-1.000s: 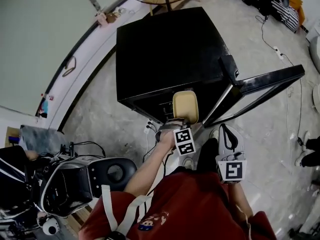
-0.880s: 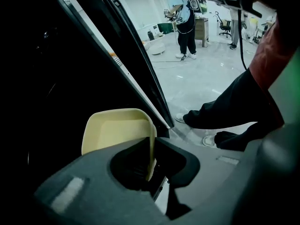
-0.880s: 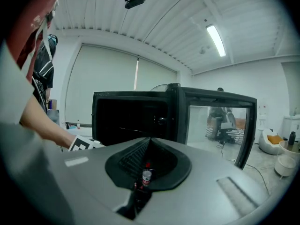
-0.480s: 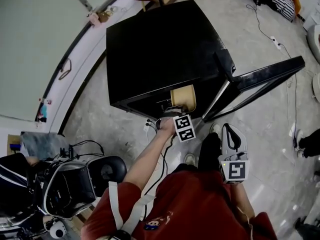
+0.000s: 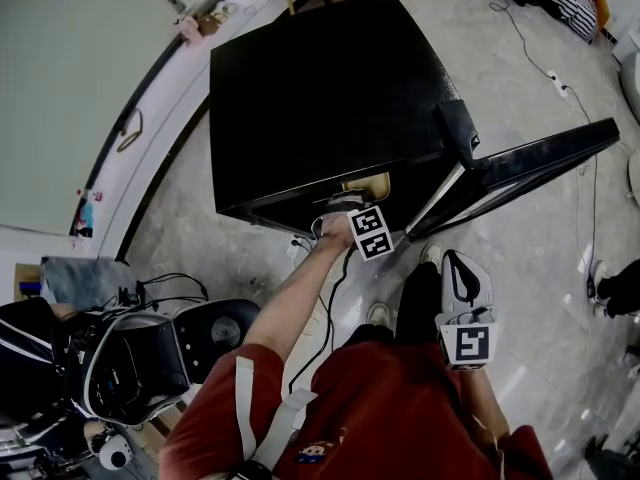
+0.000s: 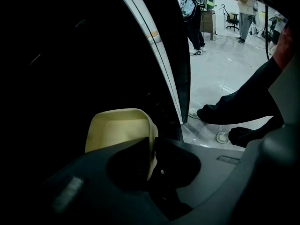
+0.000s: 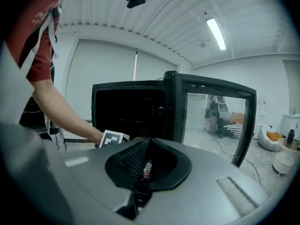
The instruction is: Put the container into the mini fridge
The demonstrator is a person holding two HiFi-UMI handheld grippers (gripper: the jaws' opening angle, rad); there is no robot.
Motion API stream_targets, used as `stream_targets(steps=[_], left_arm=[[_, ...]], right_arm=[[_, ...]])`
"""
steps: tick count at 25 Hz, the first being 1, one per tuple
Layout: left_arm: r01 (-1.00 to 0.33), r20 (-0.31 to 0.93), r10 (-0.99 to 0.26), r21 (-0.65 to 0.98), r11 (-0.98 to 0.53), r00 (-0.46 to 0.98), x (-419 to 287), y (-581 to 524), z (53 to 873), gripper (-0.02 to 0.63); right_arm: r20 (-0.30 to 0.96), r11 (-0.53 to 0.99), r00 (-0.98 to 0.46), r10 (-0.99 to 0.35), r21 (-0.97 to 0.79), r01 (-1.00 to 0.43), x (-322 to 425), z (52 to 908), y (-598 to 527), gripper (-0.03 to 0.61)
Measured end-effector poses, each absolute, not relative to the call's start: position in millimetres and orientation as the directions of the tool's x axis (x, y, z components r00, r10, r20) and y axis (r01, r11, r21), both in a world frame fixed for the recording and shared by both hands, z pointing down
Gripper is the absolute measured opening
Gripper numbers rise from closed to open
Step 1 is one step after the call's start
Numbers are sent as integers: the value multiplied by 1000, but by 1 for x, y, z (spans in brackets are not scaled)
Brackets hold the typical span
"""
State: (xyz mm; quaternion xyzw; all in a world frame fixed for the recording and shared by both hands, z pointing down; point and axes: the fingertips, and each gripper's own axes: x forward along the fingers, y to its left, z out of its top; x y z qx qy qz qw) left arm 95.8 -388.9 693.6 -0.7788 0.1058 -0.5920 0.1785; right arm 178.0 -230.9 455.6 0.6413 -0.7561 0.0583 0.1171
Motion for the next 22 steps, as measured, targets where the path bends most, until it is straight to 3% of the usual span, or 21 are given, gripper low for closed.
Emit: stream_targets(steps=[22], left_arm=[[68,815,-511,-546,-835,272,129,-460,722,80]], right_arm=[[236,183,-161,-958,76,-980,203,475,-253,2]])
